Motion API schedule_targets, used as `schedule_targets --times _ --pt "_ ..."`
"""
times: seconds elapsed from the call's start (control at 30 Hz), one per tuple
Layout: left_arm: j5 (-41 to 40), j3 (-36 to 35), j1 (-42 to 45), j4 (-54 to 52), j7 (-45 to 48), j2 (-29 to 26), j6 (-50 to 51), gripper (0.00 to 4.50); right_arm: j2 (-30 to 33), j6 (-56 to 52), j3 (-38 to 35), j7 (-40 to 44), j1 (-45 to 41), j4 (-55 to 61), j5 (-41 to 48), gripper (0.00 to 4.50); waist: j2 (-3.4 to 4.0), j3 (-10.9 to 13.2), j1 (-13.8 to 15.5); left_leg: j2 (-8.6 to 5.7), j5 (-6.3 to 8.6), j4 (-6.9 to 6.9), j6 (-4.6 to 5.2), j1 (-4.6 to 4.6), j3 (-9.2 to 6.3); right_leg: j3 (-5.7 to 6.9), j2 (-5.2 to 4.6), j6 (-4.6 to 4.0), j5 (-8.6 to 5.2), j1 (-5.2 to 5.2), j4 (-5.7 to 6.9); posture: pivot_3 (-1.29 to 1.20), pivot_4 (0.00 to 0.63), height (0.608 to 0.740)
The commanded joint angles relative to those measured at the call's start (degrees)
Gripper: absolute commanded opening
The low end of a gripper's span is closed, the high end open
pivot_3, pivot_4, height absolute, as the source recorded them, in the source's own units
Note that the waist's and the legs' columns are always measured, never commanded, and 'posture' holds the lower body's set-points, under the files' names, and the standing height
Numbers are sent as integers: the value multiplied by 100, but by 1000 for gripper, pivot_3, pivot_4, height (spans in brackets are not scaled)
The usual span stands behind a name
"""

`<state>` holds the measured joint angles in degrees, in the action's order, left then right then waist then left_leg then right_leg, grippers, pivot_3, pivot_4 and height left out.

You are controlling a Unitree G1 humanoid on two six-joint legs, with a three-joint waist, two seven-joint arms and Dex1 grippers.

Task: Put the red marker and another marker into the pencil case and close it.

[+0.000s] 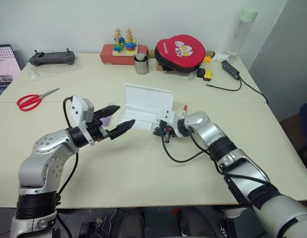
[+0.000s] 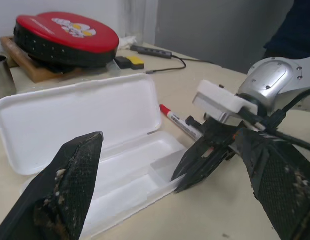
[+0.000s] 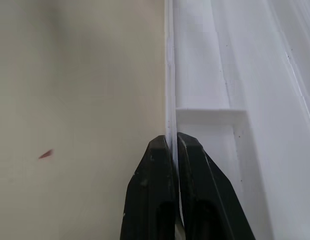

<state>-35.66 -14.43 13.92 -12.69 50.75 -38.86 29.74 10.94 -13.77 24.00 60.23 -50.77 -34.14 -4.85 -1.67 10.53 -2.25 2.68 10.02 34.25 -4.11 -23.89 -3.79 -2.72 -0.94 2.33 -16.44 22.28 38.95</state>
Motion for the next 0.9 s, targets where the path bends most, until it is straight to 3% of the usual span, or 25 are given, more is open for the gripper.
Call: schedule_targets --times 0.03,0.33,0.57,0.73,0.9 --pt "-241 -221 -153 -389 166 -262 127 4500 134 -410 247 408 471 1211 100 30 0 0 -1 0 0 -3 0 1 -1 1 0 0 -1 -1 -1 0 150 740" --pt "-426 -180 -216 -608 196 -424 379 4500 506 -679 582 639 1248 2336 82 30 -3 -2 4 1 0 -1 -1 5 -3 3 0 19 -17 -3 -2 0 150 740" --pt "-449 -53 -4 -643 203 -423 537 4500 397 -937 163 356 1161 2647 358 1544 -3 -2 7 2 -1 3 -1 6 -2 2 0 17 -16 -4 -2 0 150 740" --pt "-528 102 162 -782 188 -390 673 4500 433 -2106 -692 173 1180 3937 1251 2779 -2 -1 36 1 -1 3 -1 1 -3 3 0 15 -15 -2 -2 0 150 740" --pt "-565 328 368 -921 151 -293 732 4500 586 -3163 -1681 -710 1422 4875 1659 3984 -3 -1 58 0 0 2 -1 -1 -9 8 -1 15 -15 -5 -2 0 150 740"
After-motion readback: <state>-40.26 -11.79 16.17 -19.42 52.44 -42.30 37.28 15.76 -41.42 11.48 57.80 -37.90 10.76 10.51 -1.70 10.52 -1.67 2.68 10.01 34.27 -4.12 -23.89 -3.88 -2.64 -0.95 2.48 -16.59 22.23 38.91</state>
